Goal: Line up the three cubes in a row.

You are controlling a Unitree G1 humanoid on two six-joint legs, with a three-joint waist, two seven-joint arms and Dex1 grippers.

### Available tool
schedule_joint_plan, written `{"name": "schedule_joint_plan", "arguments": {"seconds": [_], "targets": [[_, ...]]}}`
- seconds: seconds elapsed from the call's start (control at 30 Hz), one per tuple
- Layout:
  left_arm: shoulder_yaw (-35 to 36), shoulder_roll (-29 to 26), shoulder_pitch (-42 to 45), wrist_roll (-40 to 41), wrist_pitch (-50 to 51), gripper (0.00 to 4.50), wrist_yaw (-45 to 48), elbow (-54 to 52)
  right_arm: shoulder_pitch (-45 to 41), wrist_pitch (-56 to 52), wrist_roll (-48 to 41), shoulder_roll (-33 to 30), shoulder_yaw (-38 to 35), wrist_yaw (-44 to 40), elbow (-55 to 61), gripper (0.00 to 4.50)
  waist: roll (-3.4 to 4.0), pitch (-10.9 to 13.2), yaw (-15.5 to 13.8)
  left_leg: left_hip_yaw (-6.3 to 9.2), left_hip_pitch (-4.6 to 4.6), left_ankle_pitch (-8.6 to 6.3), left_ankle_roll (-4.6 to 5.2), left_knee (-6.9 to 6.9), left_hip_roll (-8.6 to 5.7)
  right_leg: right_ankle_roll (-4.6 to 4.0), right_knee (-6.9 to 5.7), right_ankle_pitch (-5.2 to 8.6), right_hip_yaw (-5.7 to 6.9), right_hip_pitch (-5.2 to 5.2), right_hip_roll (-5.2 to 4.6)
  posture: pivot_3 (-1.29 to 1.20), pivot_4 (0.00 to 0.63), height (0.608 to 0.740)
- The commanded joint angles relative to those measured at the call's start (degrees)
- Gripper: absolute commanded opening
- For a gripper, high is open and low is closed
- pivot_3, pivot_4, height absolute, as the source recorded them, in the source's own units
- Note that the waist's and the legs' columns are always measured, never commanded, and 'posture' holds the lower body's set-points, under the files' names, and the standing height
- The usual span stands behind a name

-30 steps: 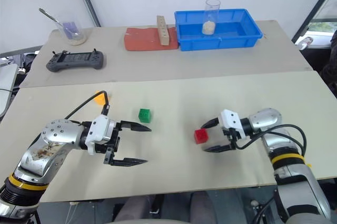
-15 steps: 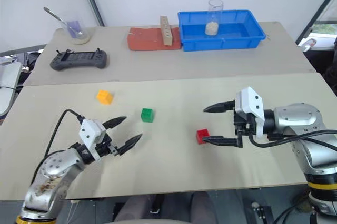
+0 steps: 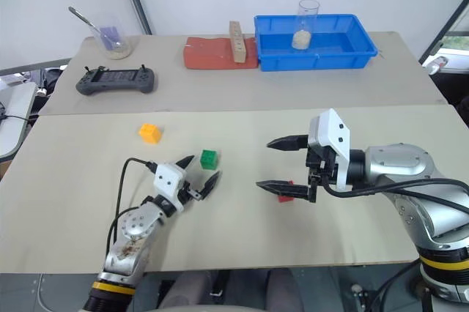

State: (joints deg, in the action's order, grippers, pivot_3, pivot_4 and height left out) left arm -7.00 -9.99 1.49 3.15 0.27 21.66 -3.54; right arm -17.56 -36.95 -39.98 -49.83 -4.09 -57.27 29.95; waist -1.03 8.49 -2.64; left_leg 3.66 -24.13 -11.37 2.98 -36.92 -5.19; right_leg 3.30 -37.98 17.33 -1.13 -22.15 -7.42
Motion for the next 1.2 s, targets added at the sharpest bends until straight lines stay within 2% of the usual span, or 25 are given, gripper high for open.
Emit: {"name": "schedule_joint_plan", "arguments": {"seconds": [0.03,0.1,0.13,0.17,0.33,0.37,0.53,0.6,0.73,0.87,1.0,1.2], "targets": [[-1.2,1.7,1.7,-1.9,-1.4,4.50,-2.3,2.7,-1.7,-1.1,-2.8,0.1,-2.2,1.3,2.9,4.48,0.00,0.0,-0.1,0.00,-0.01,0.00,0.00,-0.02,0.00,0.00,0.00,0.00,0.02,0.01,0.00,0.00,0.150,0.740],[-1.0,2.2,2.0,-2.0,-1.9,4.50,-2.8,3.4,-1.9,-1.4,-3.2,-0.1,-2.2,1.8,3.2,4.48,0.00,0.0,-0.1,0.00,0.00,0.00,0.00,-0.03,0.00,0.01,0.00,0.00,0.02,0.02,0.00,0.00,0.150,0.740],[-1.0,2.3,1.9,-2.0,-2.0,3.94,-3.0,3.4,-1.9,-1.4,-3.3,-0.1,-2.2,2.0,3.3,4.50,0.00,0.0,-0.2,0.00,0.00,0.00,0.00,-0.03,0.00,0.00,-0.01,0.00,0.03,0.01,0.00,0.00,0.150,0.740],[-1.1,2.4,1.7,-2.0,-2.3,3.74,-3.0,3.3,-1.8,-1.3,-3.3,-0.2,-2.2,2.1,3.3,4.50,0.00,0.0,-0.2,0.00,0.00,0.00,0.00,-0.03,0.00,0.00,-0.01,0.00,0.03,0.01,0.00,0.00,0.150,0.740],[-1.2,2.4,1.6,-2.0,-2.3,1.40,-3.3,3.1,-1.6,-1.4,-3.2,-0.2,-2.1,2.5,3.3,4.50,0.00,0.0,-0.2,0.00,-0.01,0.00,0.00,-0.03,-0.01,0.01,-0.01,0.00,0.04,0.01,0.00,0.00,0.150,0.740],[-1.2,2.5,1.6,-1.9,-2.2,1.25,-3.3,3.1,-1.6,-1.3,-3.2,-0.3,-2.2,2.6,3.3,4.50,0.00,0.0,-0.2,0.00,-0.01,0.00,0.00,-0.04,-0.01,0.01,-0.01,0.00,0.04,0.01,0.01,0.00,0.150,0.740],[-1.0,1.7,1.9,-1.0,-1.4,1.25,-1.9,2.6,-1.3,-1.1,-3.0,-0.4,-2.2,2.5,3.3,4.50,0.00,0.0,-0.2,0.00,-0.01,0.00,0.00,-0.03,-0.01,0.01,-0.01,0.00,0.04,0.01,0.01,0.00,0.150,0.740],[-1.3,0.1,2.6,0.4,-0.6,1.25,1.5,2.0,-1.1,-1.1,-3.0,-0.6,-2.4,2.4,3.3,4.50,0.00,0.0,-0.2,0.00,0.00,0.00,0.00,-0.03,-0.01,0.00,-0.01,0.00,0.05,0.01,0.01,0.00,0.150,0.740],[-3.6,-8.6,5.5,10.2,3.2,1.25,21.2,-1.5,1.1,0.2,-2.1,-2.8,-3.6,-0.4,2.9,4.50,0.01,0.0,0.0,0.01,-0.04,0.00,0.00,-0.03,-0.01,0.00,-0.02,0.00,0.11,-0.03,0.04,0.00,0.150,0.740],[-7.8,-15.7,10.0,12.9,2.4,1.25,37.1,-0.3,5.1,3.7,0.3,-6.3,-5.2,-5.2,1.7,4.50,0.02,0.0,0.4,0.01,-0.05,-0.01,0.02,-0.02,0.00,0.00,0.03,0.00,0.12,-0.04,0.03,0.00,0.150,0.740],[-11.3,-14.8,15.7,11.5,-2.5,1.25,44.9,7.6,9.8,6.0,1.8,-7.8,-7.2,-7.6,1.3,4.50,0.01,0.0,0.3,0.01,-0.04,0.00,0.02,-0.03,0.00,0.00,0.09,0.00,0.13,0.00,0.01,0.00,0.150,0.740],[-13.8,-10.3,20.0,8.9,-7.4,1.25,47.0,15.5,13.1,6.6,2.4,-7.6,-9.2,-7.4,2.0,4.50,-0.03,0.0,0.9,0.01,-0.05,-0.02,0.06,-0.02,0.01,0.00,0.02,0.00,0.13,-0.03,0.02,0.00,0.150,0.740]]}}
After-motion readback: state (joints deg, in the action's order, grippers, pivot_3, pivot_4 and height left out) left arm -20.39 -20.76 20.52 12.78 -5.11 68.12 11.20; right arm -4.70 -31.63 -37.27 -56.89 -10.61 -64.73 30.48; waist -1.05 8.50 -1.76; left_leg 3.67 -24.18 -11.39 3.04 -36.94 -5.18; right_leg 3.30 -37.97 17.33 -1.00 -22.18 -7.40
